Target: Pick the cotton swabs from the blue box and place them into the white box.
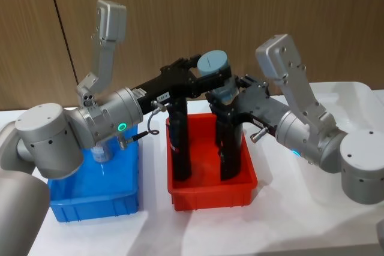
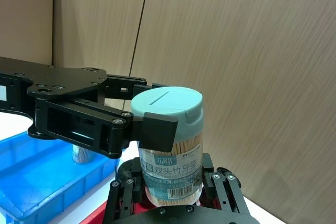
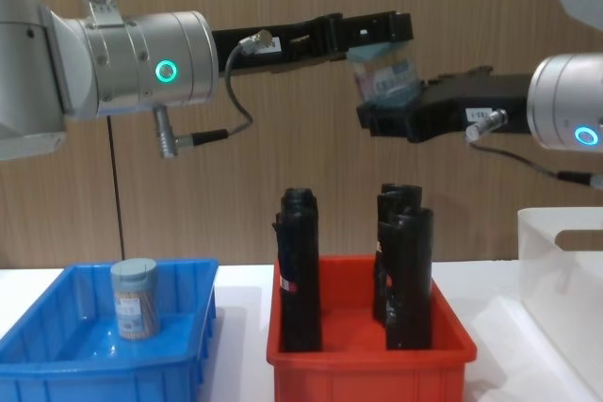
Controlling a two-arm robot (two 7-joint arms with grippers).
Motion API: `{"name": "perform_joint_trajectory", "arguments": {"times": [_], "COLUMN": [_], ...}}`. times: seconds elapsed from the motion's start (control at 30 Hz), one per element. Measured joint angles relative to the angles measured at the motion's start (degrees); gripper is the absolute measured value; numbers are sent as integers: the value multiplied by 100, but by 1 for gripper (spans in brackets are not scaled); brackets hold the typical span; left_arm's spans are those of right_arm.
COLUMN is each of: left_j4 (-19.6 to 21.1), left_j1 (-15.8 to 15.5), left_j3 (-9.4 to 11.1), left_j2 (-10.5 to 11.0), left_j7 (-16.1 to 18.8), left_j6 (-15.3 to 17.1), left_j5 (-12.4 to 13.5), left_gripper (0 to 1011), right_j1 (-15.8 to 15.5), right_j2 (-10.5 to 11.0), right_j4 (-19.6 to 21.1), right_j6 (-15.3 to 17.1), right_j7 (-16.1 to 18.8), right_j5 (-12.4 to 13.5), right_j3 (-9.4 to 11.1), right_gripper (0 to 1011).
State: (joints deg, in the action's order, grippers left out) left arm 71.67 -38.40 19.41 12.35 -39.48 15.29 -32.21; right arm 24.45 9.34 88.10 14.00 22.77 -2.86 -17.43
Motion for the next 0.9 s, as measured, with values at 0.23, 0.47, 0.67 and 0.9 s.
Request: {"name": "perform_joint_trajectory", "arguments": {"times": [0.23, 0.47, 0.67, 0.9], "left_j4": [0, 0, 0, 0], "left_j1": [0, 0, 0, 0], "left_j3": [0, -1, -1, 0], "left_j2": [0, 0, 0, 0], "left_j7": [0, 0, 1, 1], "left_j6": [0, 0, 0, 0], "left_j5": [0, 0, 0, 0], "left_gripper": [1000, 999, 1000, 1000], "right_j1": [-17, -45, -88, -146], "right_j2": [11, 37, 91, 182], "right_j4": [30, 40, -14, -119], "right_j6": [-17, -31, -33, -13], "right_j7": [-13, -64, -150, -294], "right_j5": [30, 86, 168, 279], "right_j3": [-5, 3, 51, 143], "right_gripper": [636, 636, 636, 636]}}
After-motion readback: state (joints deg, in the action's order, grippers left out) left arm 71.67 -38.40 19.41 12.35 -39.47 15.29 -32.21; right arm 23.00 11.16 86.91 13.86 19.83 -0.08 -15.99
